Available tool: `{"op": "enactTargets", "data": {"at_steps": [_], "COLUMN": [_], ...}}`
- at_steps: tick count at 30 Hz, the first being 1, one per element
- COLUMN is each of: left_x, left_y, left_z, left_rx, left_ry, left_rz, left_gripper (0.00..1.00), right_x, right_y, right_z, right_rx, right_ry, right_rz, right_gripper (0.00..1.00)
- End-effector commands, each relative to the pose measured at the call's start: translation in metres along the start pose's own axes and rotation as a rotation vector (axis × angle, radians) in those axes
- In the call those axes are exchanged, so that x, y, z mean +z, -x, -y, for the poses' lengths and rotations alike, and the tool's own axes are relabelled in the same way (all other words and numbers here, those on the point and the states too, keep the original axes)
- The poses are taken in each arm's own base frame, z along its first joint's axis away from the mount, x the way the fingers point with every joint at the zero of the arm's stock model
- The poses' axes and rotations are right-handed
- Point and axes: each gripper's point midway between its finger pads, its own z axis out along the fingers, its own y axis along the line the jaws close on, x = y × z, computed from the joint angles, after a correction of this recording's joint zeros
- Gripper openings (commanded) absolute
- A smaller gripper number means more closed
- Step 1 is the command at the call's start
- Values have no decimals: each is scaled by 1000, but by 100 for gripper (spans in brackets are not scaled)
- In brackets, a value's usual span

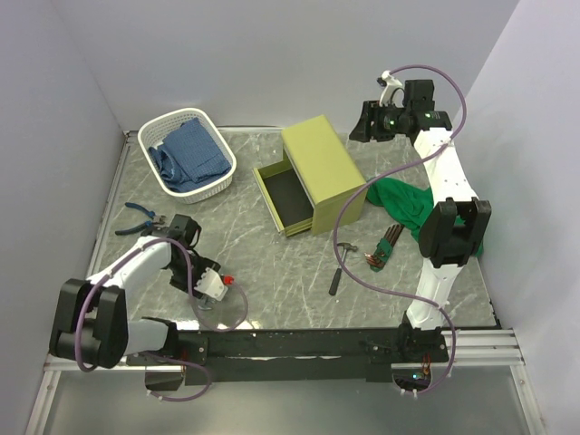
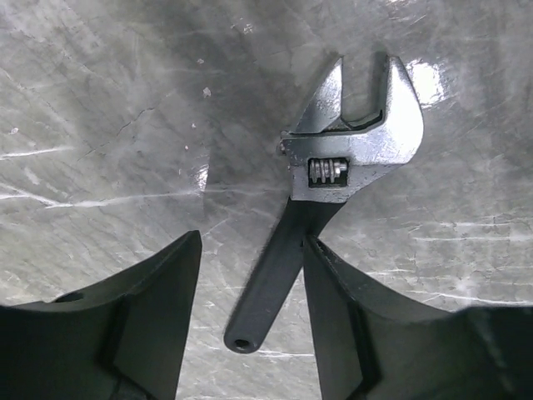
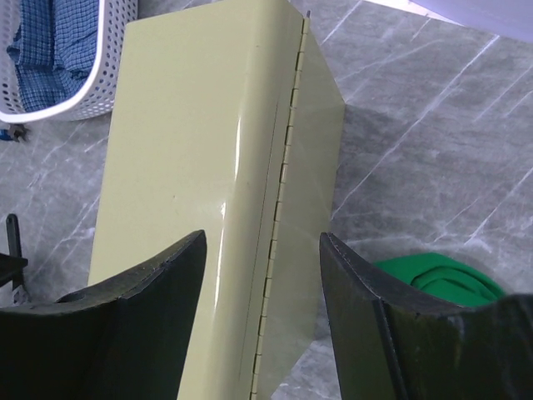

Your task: Sort the tools into containers

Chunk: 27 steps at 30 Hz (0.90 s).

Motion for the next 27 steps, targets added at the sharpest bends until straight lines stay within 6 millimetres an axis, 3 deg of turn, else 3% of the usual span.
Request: {"op": "enactTargets", "data": {"at_steps": [1, 7, 14, 20, 27], "left_x": [28, -1, -14, -17, 1], "left_y": [-3, 25, 40, 38, 22], "left_z": [32, 3, 4, 4, 19], "left_rx": [-37, -64, -56, -36, -11], "left_ry": [-91, -14, -28, -2, -52], "left_rz": [2, 135, 198, 176, 106], "left_gripper": [57, 55, 58, 60, 59], "right_x": [-30, -26, -23, -22, -19], "right_y": [19, 16, 15, 13, 15], "right_z": [-12, -11, -10, -11, -8], "right_rx": [-43, -22, -15, -12, -5], "right_ry": [-13, -8, -1, 3, 0], "right_rz": [60, 54, 51, 45, 48], "right_gripper": [64, 64, 64, 64, 64]}}
